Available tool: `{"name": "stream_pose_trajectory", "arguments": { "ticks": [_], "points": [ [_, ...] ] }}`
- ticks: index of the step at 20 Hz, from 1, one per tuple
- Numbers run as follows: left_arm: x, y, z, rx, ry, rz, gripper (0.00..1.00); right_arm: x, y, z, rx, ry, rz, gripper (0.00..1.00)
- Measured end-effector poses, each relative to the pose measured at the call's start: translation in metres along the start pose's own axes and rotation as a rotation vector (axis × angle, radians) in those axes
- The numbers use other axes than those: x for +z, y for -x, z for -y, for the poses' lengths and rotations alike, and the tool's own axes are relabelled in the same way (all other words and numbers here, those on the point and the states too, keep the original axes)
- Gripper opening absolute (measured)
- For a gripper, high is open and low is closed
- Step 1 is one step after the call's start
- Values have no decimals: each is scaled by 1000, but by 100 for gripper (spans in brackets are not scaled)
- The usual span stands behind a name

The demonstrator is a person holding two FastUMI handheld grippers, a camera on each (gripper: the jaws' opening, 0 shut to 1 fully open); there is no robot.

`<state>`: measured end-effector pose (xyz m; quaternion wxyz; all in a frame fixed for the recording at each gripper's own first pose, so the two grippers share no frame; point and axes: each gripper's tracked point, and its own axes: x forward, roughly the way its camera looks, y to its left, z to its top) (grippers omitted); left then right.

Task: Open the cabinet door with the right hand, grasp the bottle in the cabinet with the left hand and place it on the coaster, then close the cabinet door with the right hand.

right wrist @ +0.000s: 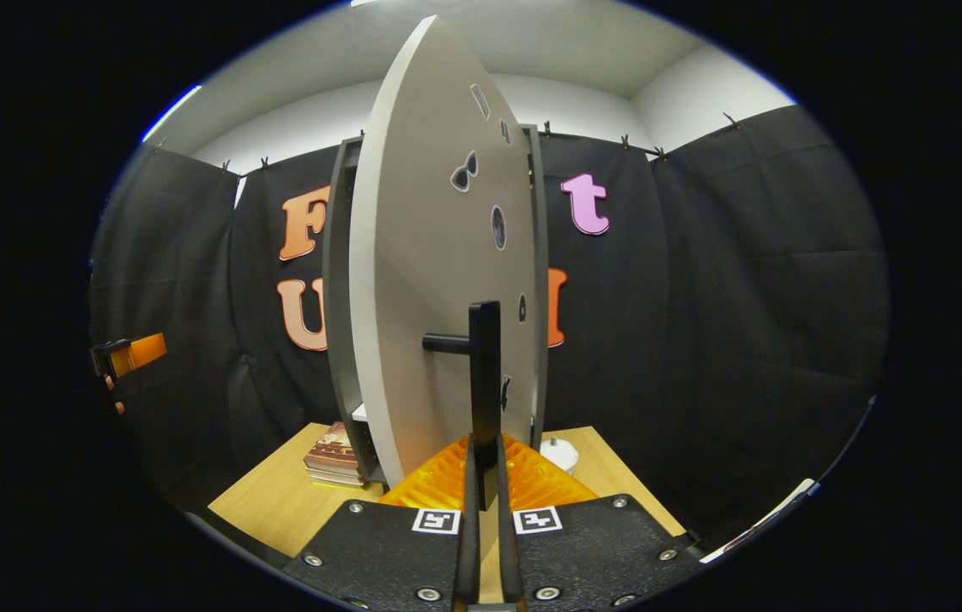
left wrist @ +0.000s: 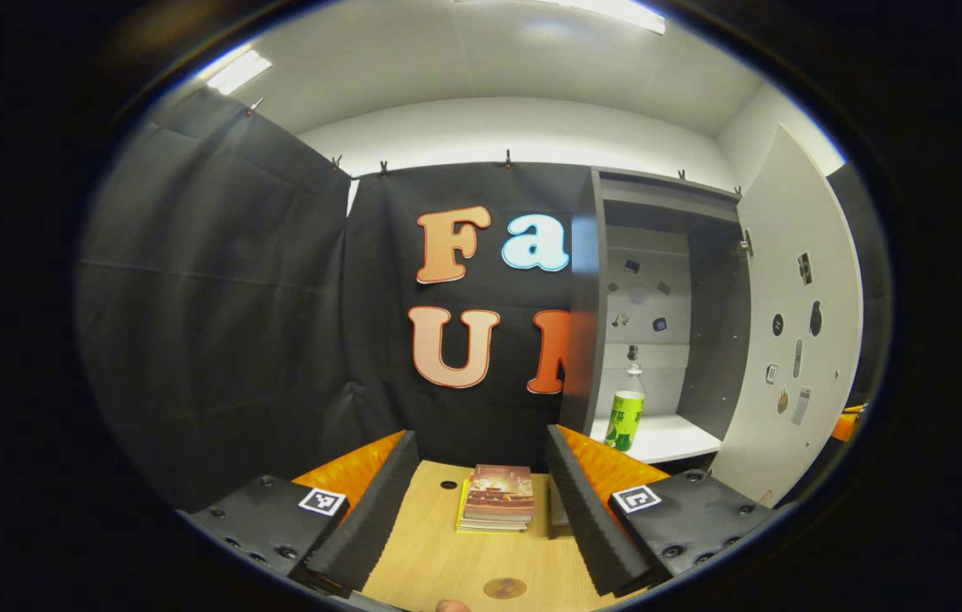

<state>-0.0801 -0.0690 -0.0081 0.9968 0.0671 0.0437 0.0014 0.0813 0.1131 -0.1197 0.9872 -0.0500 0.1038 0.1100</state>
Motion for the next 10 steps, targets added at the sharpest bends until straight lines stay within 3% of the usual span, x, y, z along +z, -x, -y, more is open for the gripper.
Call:
{"name": "stream_pose_trajectory", "arguments": {
  "ticks": [5,10],
  "points": [
    [-11,-7,27,-21,9,-24,96,-1,-1,17,-7,38,1,8],
    [-17,-20,56,-32,-61,-12,96,-1,-2,23,34,43,4,8]
  ]
}}
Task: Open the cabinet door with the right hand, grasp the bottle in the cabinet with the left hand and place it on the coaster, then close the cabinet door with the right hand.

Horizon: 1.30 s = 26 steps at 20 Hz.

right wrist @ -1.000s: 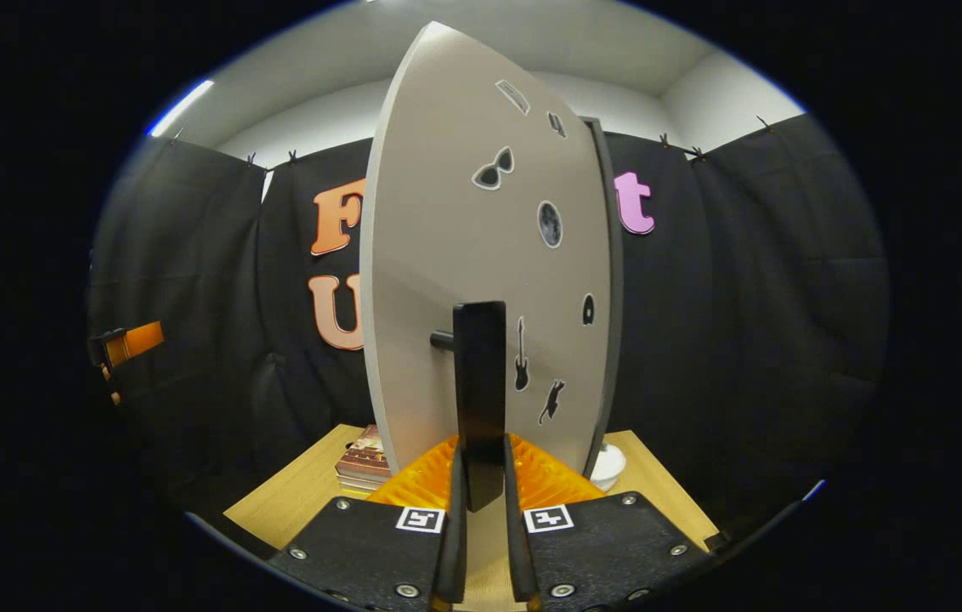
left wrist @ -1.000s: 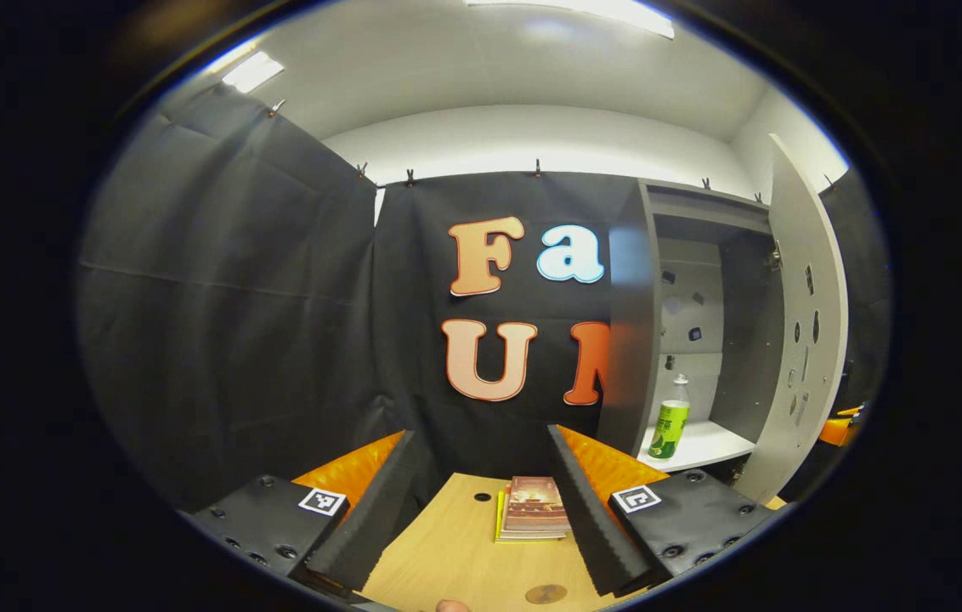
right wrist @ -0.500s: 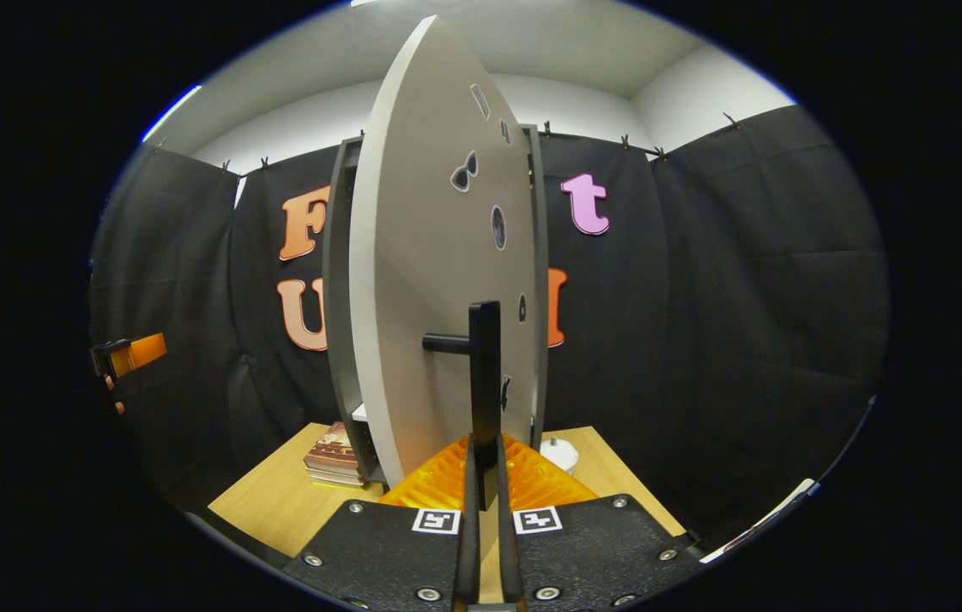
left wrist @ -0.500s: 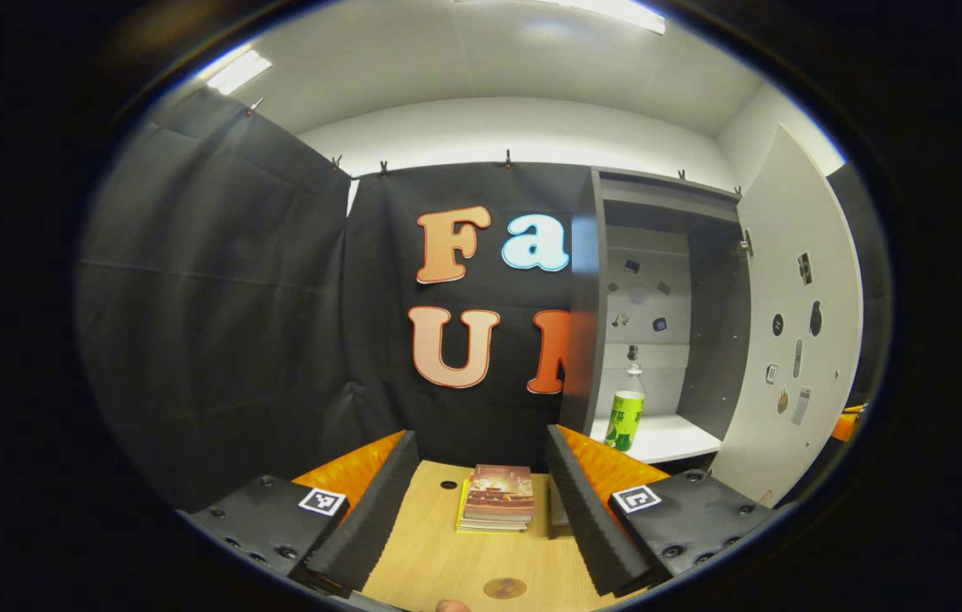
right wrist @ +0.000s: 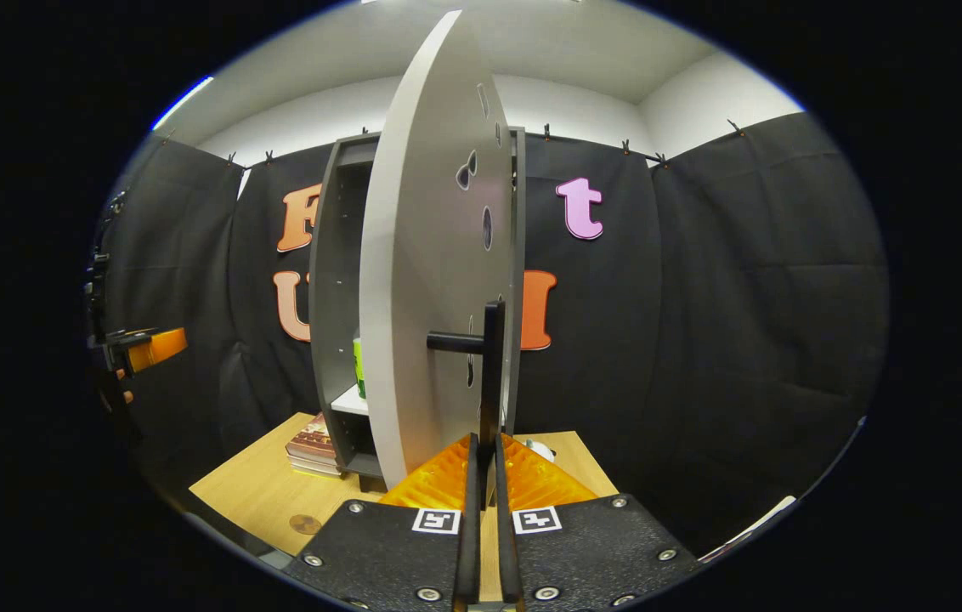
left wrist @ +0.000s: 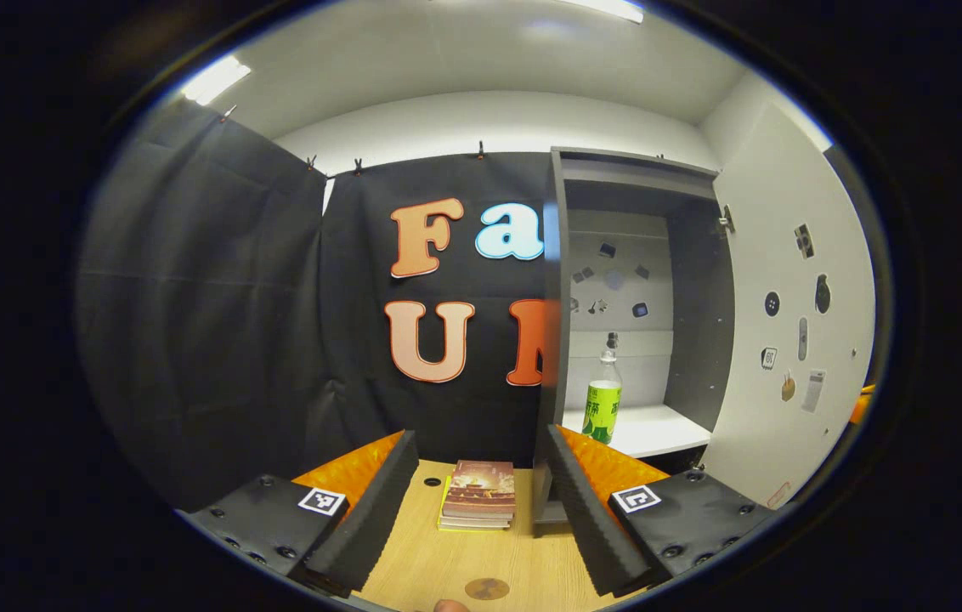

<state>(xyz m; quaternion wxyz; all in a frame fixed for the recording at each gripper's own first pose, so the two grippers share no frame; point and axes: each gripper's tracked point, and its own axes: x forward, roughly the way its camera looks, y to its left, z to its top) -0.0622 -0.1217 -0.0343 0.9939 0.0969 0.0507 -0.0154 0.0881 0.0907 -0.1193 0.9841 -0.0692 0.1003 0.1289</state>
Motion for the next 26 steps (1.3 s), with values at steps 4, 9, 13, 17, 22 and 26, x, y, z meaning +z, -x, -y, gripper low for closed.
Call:
{"name": "stream_pose_trajectory", "arguments": {
  "ticks": [4,9,13,17,22,26],
  "points": [
    [-5,-21,40,-51,0,3,98,-1,0,4,21,-33,-5,8],
    [-12,-59,99,-124,-11,23,96,-3,0,26,-39,-34,-4,8],
    [-22,-98,143,-175,-3,12,98,-5,4,45,-97,-78,-7,6],
    [-27,-138,173,-198,-20,25,96,-8,10,36,-34,-140,-18,11],
    [-36,-183,197,-204,-25,26,98,-6,15,61,-100,-79,-8,24],
    [-43,-209,207,-202,-21,6,98,-7,12,79,-164,-61,-7,31]
  ]
}}
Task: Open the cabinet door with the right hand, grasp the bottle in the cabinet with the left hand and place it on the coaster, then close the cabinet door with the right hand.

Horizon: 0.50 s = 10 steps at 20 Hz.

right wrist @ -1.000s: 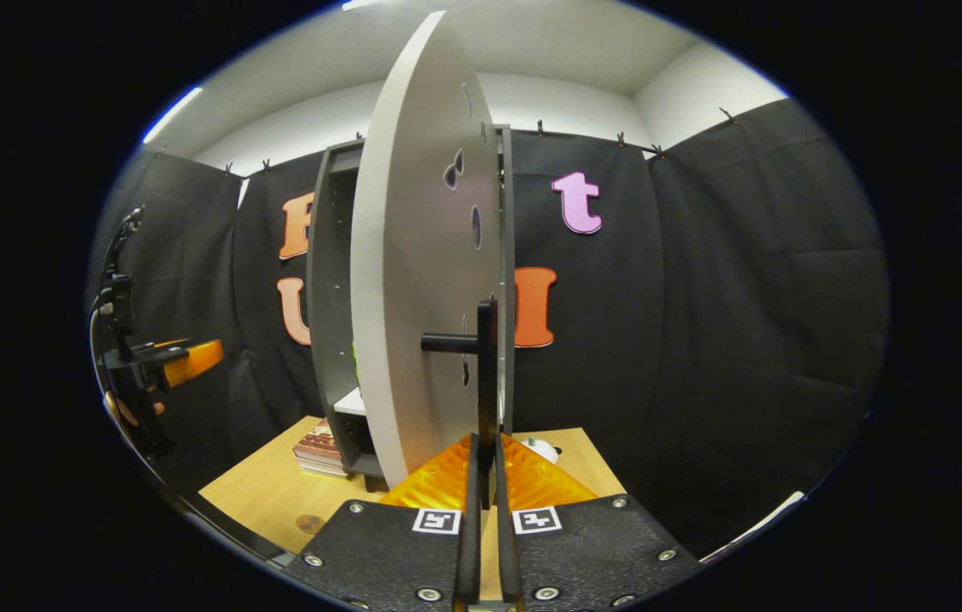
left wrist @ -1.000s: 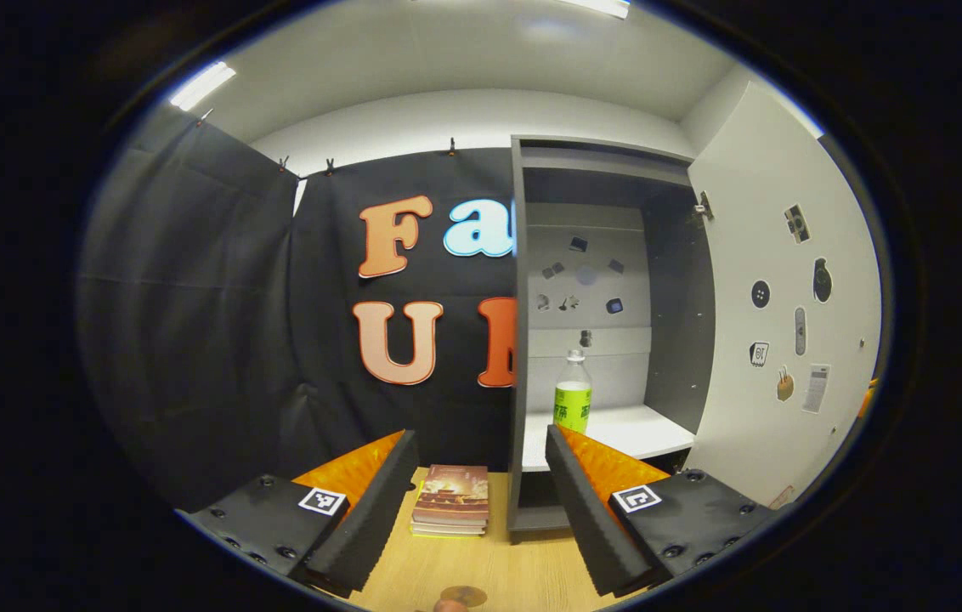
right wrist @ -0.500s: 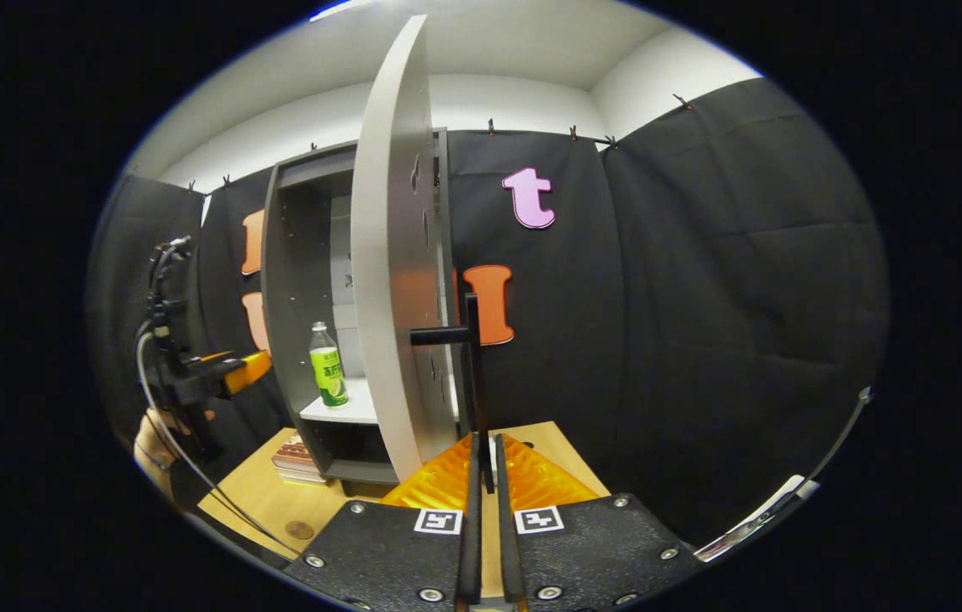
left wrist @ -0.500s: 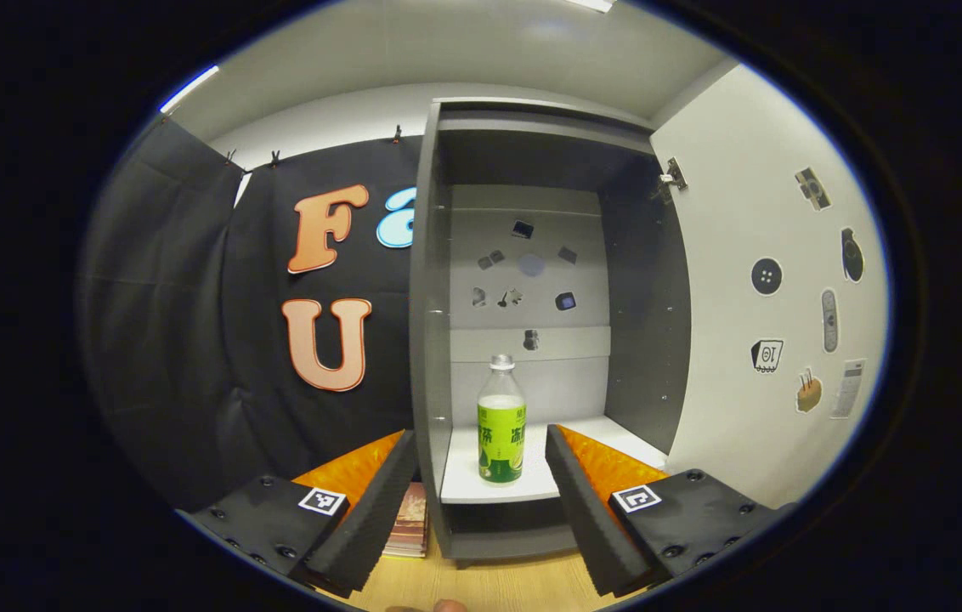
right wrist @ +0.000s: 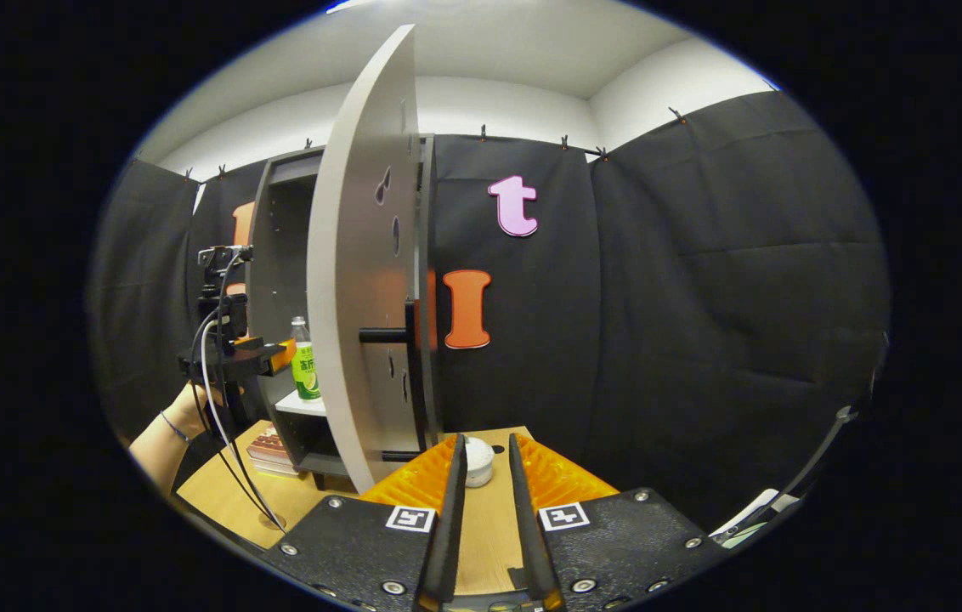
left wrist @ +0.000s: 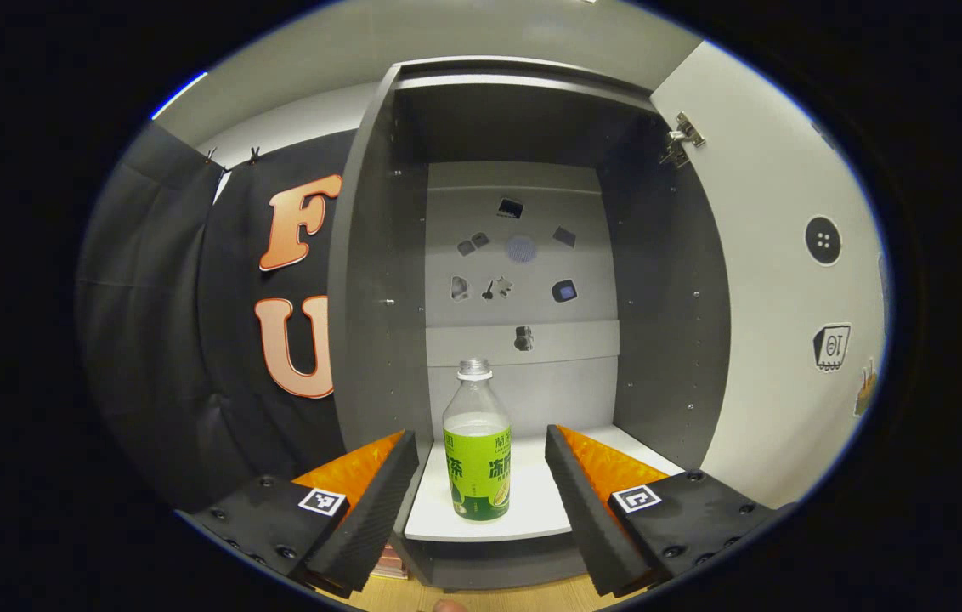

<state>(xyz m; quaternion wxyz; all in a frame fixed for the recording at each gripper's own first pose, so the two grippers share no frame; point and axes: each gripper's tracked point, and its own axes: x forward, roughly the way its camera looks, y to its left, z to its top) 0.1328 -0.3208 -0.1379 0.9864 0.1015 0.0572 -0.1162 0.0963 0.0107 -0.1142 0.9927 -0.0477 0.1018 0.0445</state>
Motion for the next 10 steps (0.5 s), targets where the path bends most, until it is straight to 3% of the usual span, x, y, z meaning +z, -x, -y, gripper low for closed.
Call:
{"name": "stream_pose_trajectory", "arguments": {
  "ticks": [1,4,10],
  "points": [
    [-2,-9,3,-4,6,-8,96,0,-1,3,-9,-7,-1,36],
    [-5,-31,-2,17,0,-10,98,1,-7,10,-35,-25,-2,32],
    [-14,-64,-7,24,14,-34,98,2,-18,21,-82,-44,-5,38]
  ]
}}
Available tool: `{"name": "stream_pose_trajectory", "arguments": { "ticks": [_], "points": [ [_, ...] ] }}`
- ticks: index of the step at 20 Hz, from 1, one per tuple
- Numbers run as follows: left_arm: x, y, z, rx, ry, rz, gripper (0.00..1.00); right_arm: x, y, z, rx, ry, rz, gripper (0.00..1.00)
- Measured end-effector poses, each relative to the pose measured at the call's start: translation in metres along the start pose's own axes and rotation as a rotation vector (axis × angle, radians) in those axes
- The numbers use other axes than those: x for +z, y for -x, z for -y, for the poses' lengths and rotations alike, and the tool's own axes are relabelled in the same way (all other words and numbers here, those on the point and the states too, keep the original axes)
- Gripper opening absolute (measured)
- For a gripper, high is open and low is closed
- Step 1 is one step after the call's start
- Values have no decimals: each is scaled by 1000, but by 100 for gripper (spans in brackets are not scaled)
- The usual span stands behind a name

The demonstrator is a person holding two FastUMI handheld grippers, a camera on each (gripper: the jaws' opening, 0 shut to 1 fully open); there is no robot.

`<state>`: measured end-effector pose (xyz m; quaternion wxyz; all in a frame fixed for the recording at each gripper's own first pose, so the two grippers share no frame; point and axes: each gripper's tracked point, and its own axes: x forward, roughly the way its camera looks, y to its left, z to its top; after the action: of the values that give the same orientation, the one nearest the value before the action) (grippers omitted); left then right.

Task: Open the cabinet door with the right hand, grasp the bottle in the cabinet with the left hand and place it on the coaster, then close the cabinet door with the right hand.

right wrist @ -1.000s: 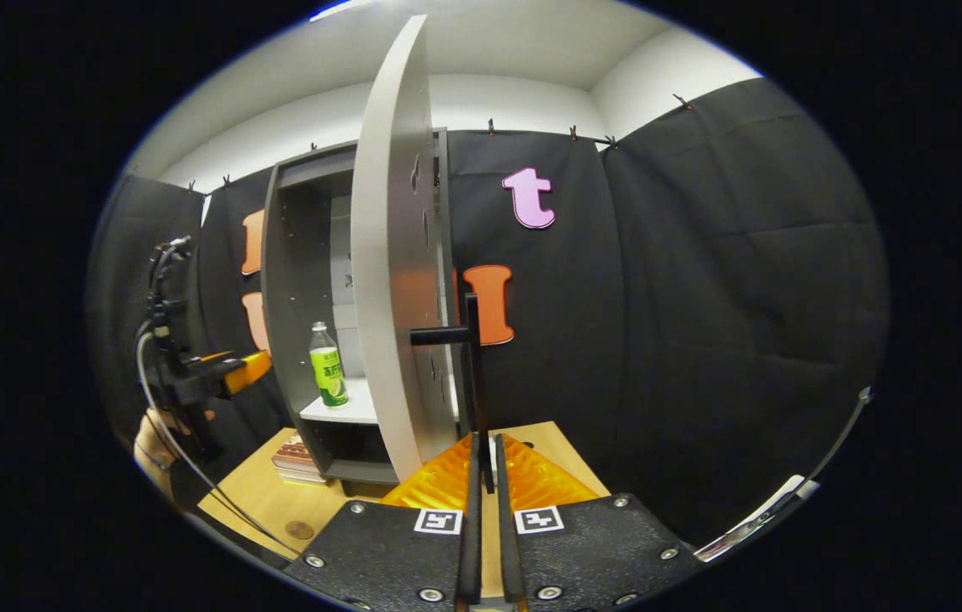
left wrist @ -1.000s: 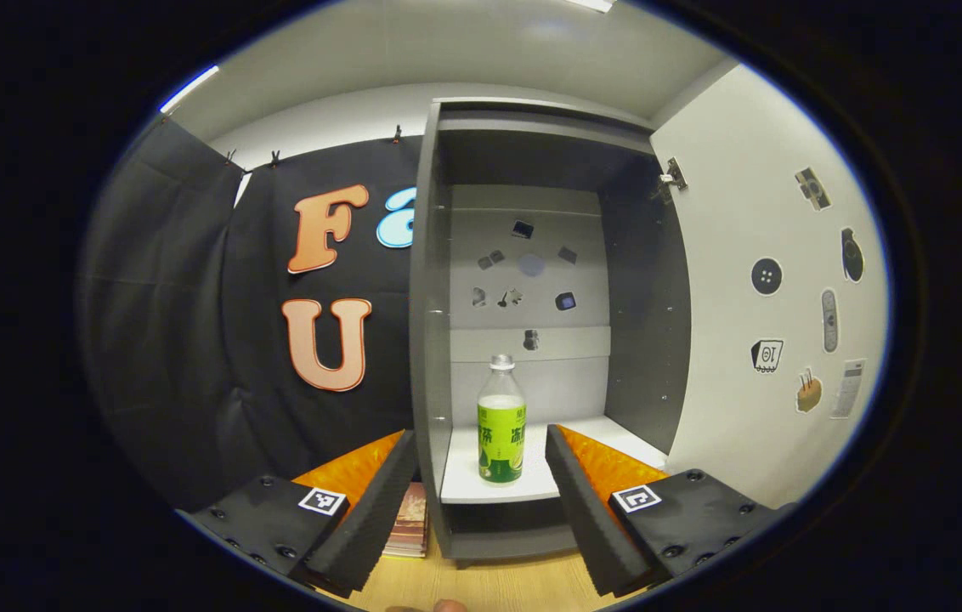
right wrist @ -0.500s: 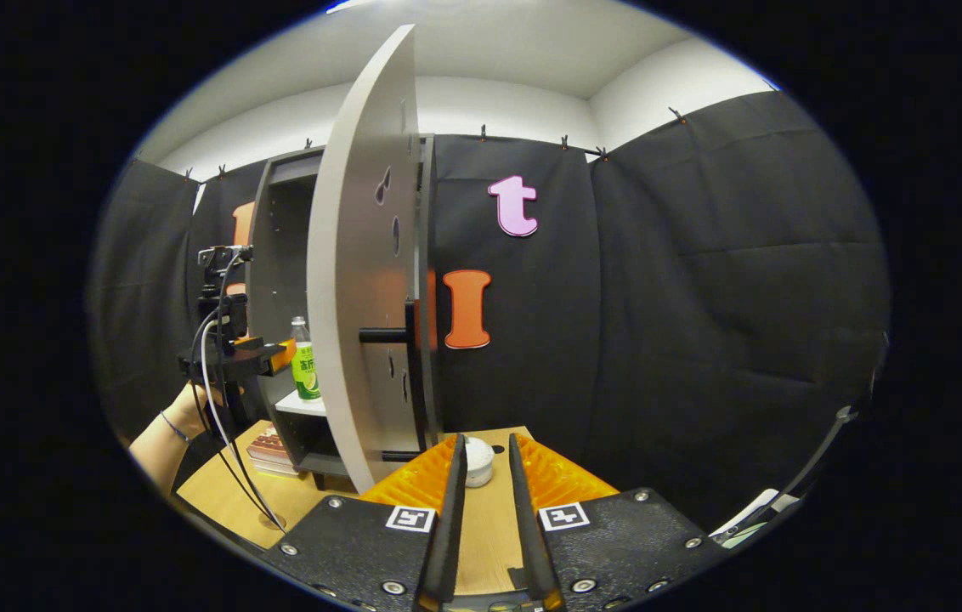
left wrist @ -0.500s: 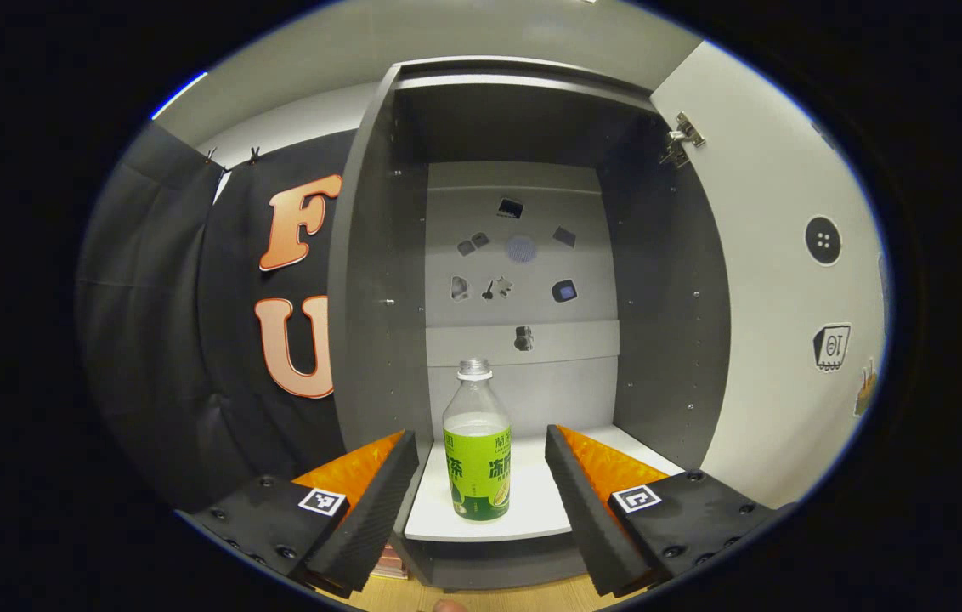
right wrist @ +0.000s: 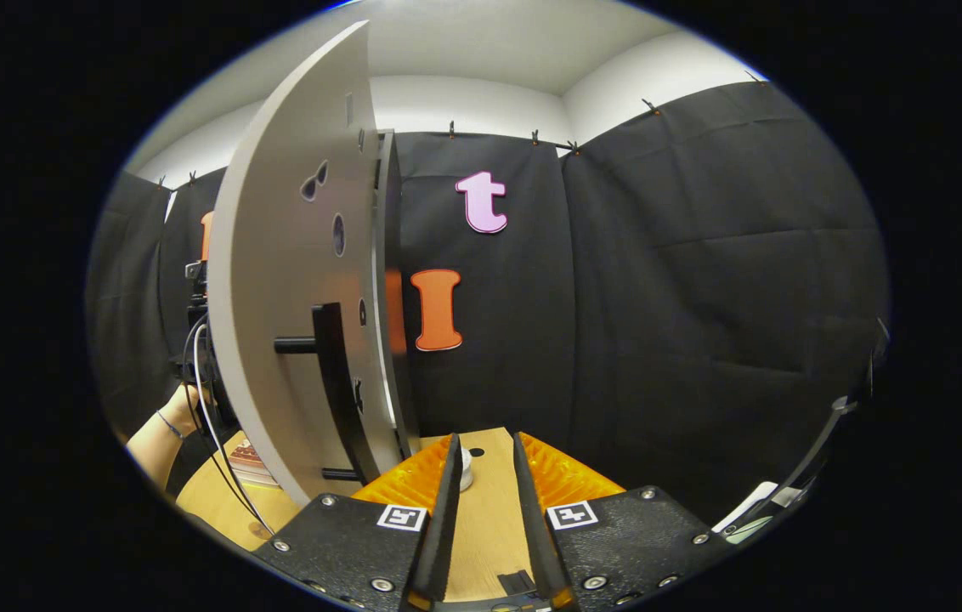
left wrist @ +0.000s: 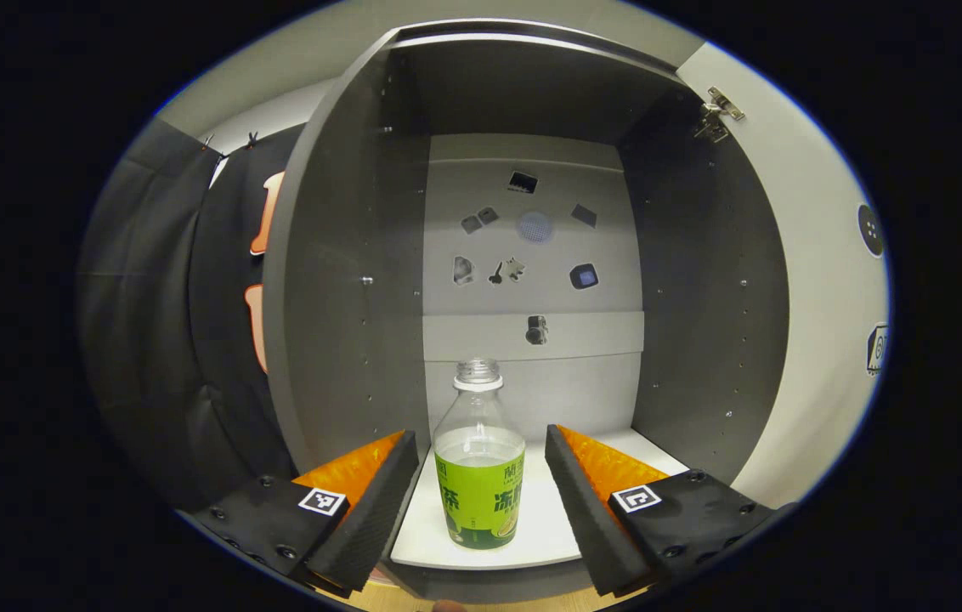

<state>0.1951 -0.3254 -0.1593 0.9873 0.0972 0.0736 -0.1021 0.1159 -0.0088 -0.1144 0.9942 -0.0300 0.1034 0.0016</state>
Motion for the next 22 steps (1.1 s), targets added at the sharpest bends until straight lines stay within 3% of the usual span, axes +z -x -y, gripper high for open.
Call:
{"name": "stream_pose_trajectory", "arguments": {
  "ticks": [10,11,13,19,22],
  "points": [
    [-29,-34,9,9,-29,-83,98,-7,-12,7,-35,-24,-35,38],
    [-31,-36,9,15,-35,-90,96,-8,-14,8,-38,-28,-40,38],
    [-32,-36,11,8,-26,-89,83,-8,-18,11,-42,-34,-43,38],
    [-25,-15,7,-27,40,-82,80,-6,-26,15,-41,-31,-38,37],
    [-21,33,-10,-43,65,-76,80,-6,-26,16,-36,-33,-35,37]
  ]
}}
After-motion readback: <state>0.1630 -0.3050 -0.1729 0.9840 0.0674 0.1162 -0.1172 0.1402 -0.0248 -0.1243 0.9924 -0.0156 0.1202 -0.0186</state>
